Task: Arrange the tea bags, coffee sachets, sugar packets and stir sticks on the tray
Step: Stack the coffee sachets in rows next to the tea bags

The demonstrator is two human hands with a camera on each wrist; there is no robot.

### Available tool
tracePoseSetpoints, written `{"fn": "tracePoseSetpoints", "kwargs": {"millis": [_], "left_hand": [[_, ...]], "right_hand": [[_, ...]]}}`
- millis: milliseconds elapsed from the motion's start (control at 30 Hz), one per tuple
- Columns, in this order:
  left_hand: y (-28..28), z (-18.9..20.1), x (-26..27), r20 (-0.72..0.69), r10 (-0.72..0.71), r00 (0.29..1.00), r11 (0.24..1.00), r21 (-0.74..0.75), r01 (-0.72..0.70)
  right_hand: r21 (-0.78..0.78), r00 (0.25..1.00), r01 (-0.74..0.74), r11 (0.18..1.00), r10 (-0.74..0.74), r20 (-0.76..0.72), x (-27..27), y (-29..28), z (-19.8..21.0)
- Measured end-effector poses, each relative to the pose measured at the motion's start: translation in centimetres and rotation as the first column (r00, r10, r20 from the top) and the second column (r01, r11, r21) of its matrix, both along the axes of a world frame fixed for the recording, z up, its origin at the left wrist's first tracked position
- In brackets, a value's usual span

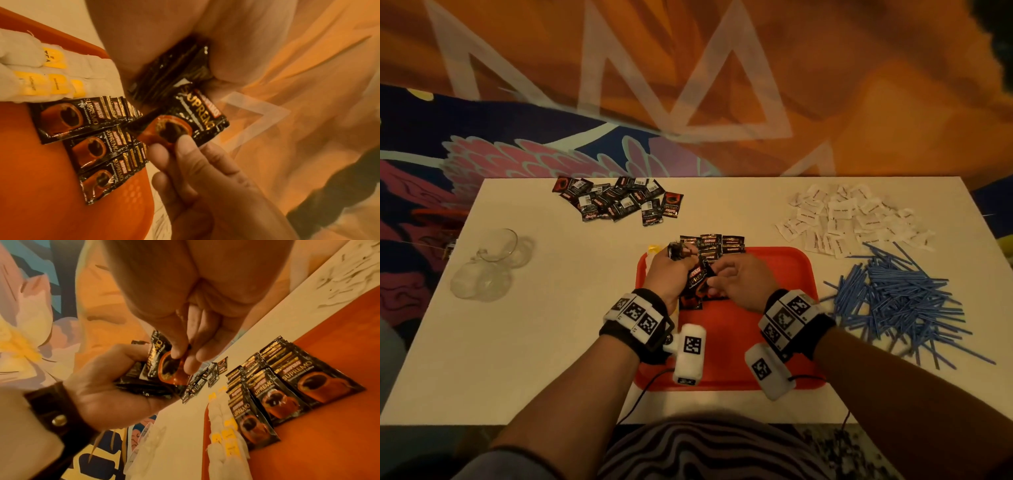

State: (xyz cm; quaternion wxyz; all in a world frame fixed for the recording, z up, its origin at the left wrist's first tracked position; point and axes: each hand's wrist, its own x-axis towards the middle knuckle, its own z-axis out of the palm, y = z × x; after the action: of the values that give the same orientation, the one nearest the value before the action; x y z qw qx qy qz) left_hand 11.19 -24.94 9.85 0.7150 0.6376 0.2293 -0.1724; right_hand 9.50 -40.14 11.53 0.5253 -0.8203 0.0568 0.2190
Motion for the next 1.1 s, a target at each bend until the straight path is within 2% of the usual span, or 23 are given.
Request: {"fn": "tracePoseSetpoints", "kwargs": {"millis": [133, 233, 333, 433, 500, 600, 733, 867, 1000, 1100], "left_hand": [[-0.2, -1.8, -0.3, 0.015, -0.002, 1.0, 0.99, 0.14, 0.0], [0.5, -3.0, -0.4, -0.024, 0.106, 0.994, 0.983, 0.155, -0.101], [2.0, -4.2, -1.1, -0.181, 0.23, 0.956, 0.973, 0.051, -0.224], [3.8, -5.0, -1.9, -0.297, 0.245, 0.923, 0.948, -0.127, -0.293], [4.7, -5.0, -2.4, -0.322, 0.244, 0.915, 0.906, -0.26, -0.333], [5.9, -4.9, -3.2, -0.311, 0.239, 0.92, 0.865, -0.362, -0.347], [7.5, -5.7, -4.2, -0.355, 0.246, 0.902, 0.819, -0.421, -0.389], [8.5, -5.7, -4.6, -0.337, 0.236, 0.912, 0.782, -0.491, -0.384], [8.7, -5.8, -4.8, -0.358, 0.244, 0.901, 0.775, -0.487, -0.403], [8.5, -5.7, -4.9, -0.367, 0.228, 0.902, 0.8, -0.458, -0.388]], "right_hand": [[-0.112, 0.999, -0.039, 0.993, 0.041, 0.017, -0.6, -0.4, -2.1], [-0.115, 0.996, -0.048, 0.992, 0.039, -0.076, -1.1, -0.8, -3.7], [-0.192, 0.989, 0.018, 0.981, -0.045, -0.138, -1.2, -1.4, -6.3], [-0.29, 0.964, 0.073, 0.954, -0.142, -0.224, -1.0, -1.9, -8.9], [-0.335, 0.948, 0.109, 0.936, -0.199, -0.247, -0.6, -2.0, -10.0], [-0.33, 0.925, 0.179, 0.927, -0.273, -0.265, 0.1, -1.7, -11.1], [-0.337, 0.921, 0.215, 0.916, -0.305, -0.243, 0.9, -1.0, -11.9], [-0.374, 0.918, 0.229, 0.899, -0.327, -0.224, 1.2, -0.6, -12.5], [-0.404, 0.918, 0.23, 0.886, -0.335, -0.213, 1.4, -0.4, -12.9], [-0.4, 0.915, 0.242, 0.884, -0.346, -0.21, 1.7, -0.4, -13.3]]}}
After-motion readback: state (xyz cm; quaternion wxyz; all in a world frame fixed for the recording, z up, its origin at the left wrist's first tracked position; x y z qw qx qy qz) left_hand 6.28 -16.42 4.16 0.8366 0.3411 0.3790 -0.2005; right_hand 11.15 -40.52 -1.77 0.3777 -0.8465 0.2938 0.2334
